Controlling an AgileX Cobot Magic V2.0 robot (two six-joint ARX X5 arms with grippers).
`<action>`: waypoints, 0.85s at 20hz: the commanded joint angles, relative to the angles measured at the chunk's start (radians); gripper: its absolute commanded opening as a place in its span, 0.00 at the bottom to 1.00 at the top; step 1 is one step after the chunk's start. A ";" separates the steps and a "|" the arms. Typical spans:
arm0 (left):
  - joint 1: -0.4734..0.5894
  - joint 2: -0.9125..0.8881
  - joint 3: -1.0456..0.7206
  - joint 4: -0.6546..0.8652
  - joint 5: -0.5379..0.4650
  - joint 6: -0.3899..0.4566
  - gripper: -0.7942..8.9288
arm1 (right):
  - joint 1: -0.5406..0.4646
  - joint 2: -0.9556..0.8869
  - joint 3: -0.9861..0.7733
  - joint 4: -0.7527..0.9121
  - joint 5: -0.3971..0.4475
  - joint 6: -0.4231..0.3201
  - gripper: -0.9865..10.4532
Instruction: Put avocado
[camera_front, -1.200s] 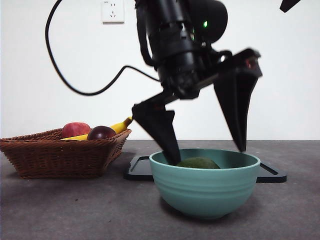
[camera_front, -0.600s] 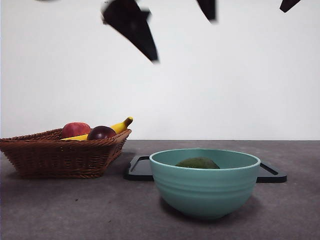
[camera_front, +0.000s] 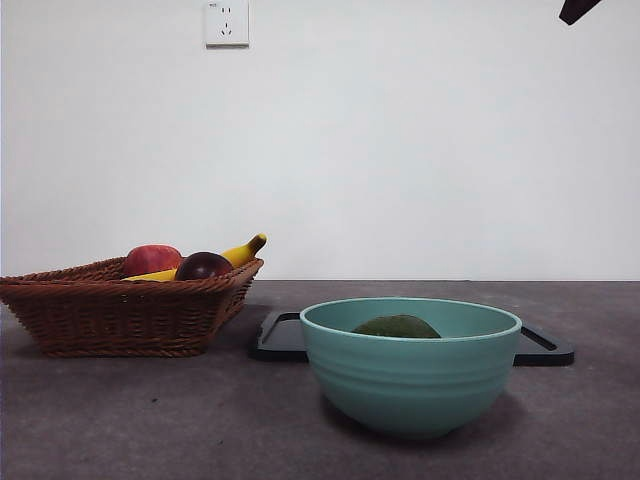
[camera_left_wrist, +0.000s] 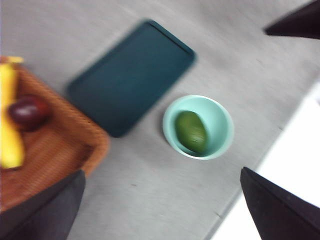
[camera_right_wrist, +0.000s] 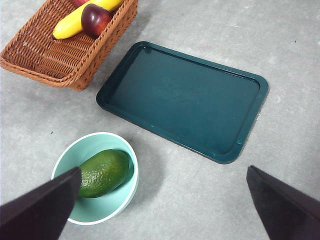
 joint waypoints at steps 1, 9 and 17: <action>0.013 -0.101 -0.092 0.068 -0.007 0.010 0.60 | 0.005 0.004 0.018 0.009 -0.001 -0.004 0.60; 0.041 -0.555 -0.583 0.343 -0.035 -0.066 0.60 | 0.005 0.004 0.018 0.009 -0.001 -0.004 0.60; 0.041 -0.654 -0.669 0.336 -0.035 -0.103 0.60 | 0.005 0.004 0.018 0.000 -0.001 -0.003 0.60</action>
